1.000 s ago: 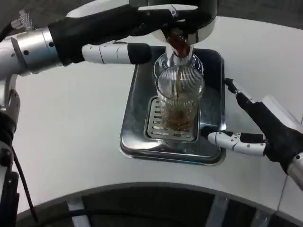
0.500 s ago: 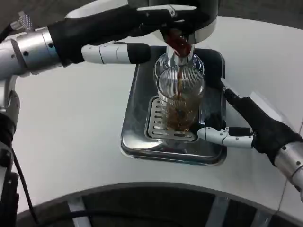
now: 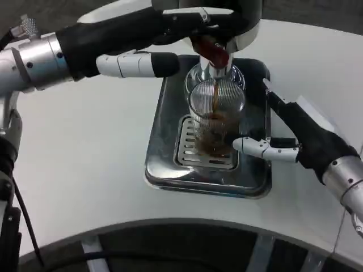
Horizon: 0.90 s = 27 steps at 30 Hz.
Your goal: Grasp the cup under the faucet to collect the drink, then remove the cup.
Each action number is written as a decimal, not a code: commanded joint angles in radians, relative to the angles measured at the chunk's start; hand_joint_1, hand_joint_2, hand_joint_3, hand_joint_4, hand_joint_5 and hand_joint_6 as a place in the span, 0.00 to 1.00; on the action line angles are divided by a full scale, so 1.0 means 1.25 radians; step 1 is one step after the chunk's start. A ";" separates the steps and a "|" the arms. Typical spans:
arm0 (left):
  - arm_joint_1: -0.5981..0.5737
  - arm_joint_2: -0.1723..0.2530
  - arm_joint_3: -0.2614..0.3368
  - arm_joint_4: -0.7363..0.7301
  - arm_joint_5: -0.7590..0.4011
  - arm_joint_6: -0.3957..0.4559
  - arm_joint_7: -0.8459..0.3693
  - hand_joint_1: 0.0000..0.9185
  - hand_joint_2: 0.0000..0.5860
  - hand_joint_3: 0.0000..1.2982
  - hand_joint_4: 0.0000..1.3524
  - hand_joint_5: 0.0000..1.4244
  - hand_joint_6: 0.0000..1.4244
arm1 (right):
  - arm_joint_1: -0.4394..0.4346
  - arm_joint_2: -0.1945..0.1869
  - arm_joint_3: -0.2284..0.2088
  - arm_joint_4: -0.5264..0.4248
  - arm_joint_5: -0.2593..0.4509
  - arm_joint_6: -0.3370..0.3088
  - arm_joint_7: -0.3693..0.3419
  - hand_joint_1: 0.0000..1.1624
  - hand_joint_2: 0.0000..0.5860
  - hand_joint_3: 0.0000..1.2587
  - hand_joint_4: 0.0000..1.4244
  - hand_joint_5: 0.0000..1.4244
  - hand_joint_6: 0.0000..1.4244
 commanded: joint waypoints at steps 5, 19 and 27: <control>0.045 0.000 -0.034 0.020 0.070 0.020 -0.027 0.00 0.11 0.11 0.06 0.11 0.07 | -0.033 0.006 0.026 0.023 0.019 -0.012 0.007 0.52 0.33 0.00 0.00 0.00 0.00; 0.045 -0.002 -0.031 0.019 0.074 0.021 -0.021 0.00 0.11 0.12 0.07 0.11 0.07 | -0.034 0.011 0.046 0.026 0.035 -0.013 0.009 0.51 0.32 0.00 0.00 0.00 0.00; 0.045 -0.001 -0.029 0.017 0.074 0.023 -0.019 0.00 0.11 0.12 0.07 0.11 0.07 | -0.048 0.022 0.051 0.041 0.035 -0.017 0.000 0.51 0.32 0.00 0.00 0.00 0.00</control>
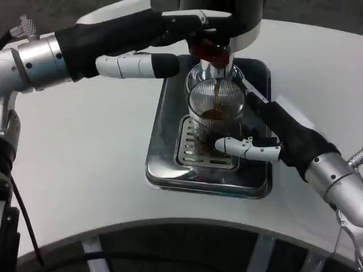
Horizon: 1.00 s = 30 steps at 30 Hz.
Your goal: Grasp the cup under the faucet to collect the drink, then remove the cup.
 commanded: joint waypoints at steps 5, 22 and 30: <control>0.046 -0.004 -0.026 0.015 0.057 0.024 -0.026 0.00 0.11 0.12 0.07 0.12 0.07 | -0.022 0.018 0.007 0.027 0.004 -0.021 -0.010 0.51 0.32 0.00 0.00 0.00 0.00; 0.050 -0.002 -0.019 0.011 0.054 0.027 -0.024 0.00 0.12 0.12 0.08 0.12 0.08 | -0.030 0.025 0.007 0.042 0.005 -0.020 -0.021 0.51 0.32 0.00 0.00 0.00 0.00; 0.048 -0.004 -0.019 0.012 0.055 0.028 -0.021 0.00 0.12 0.12 0.08 0.12 0.08 | -0.030 0.024 0.005 0.041 0.005 -0.017 -0.023 0.51 0.32 0.00 0.00 0.00 0.00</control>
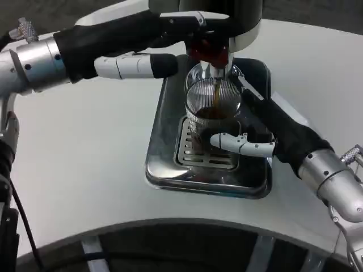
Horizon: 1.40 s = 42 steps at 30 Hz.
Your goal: Grasp the cup under the faucet to collect the drink, then remove the cup.
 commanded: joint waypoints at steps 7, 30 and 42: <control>0.036 -0.008 -0.016 0.016 0.043 0.051 -0.015 0.00 0.12 0.13 0.08 0.12 0.08 | -0.007 0.007 0.001 0.018 0.005 -0.013 -0.011 0.51 0.32 0.00 0.00 0.00 0.00; 0.025 -0.035 0.112 -0.033 -0.079 0.343 -0.040 0.00 0.12 0.18 0.15 0.20 0.21 | -0.028 0.023 0.016 0.066 -0.003 -0.017 -0.030 0.51 0.32 0.00 0.00 0.00 0.00; 0.024 -0.039 0.147 -0.108 -0.114 0.483 -0.079 0.00 0.13 0.15 0.08 0.15 0.20 | -0.034 0.026 0.018 0.073 -0.004 -0.021 -0.032 0.51 0.32 0.00 0.00 0.00 0.00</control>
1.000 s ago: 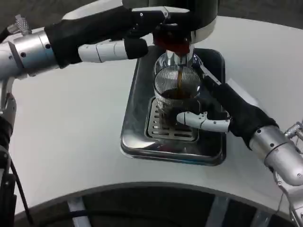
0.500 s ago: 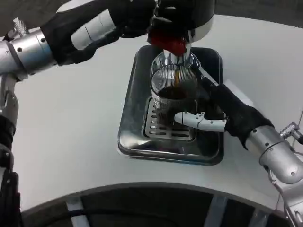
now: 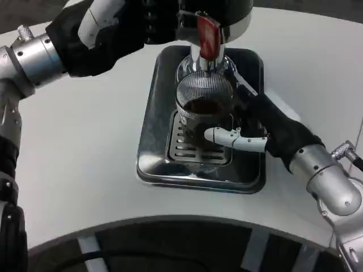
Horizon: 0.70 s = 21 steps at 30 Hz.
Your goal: Grasp the cup under the faucet to collect the drink, then remove the cup.
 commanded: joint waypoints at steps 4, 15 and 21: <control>0.017 -0.002 0.027 -0.067 -0.034 0.071 -0.041 0.00 0.13 0.15 0.08 0.15 0.20 | 0.003 0.003 0.006 0.011 0.000 -0.005 0.000 0.51 0.32 0.00 0.00 0.00 0.00; 0.033 0.017 0.049 -0.132 -0.050 0.119 -0.038 0.00 0.15 0.17 0.11 0.19 0.22 | -0.011 0.013 0.017 0.019 -0.007 -0.001 -0.003 0.51 0.32 0.00 0.00 0.00 0.00; 0.050 0.030 0.063 -0.160 -0.053 0.132 -0.033 0.00 0.16 0.19 0.13 0.21 0.23 | -0.023 0.021 0.021 0.027 -0.009 0.002 -0.008 0.51 0.33 0.00 0.00 0.00 0.00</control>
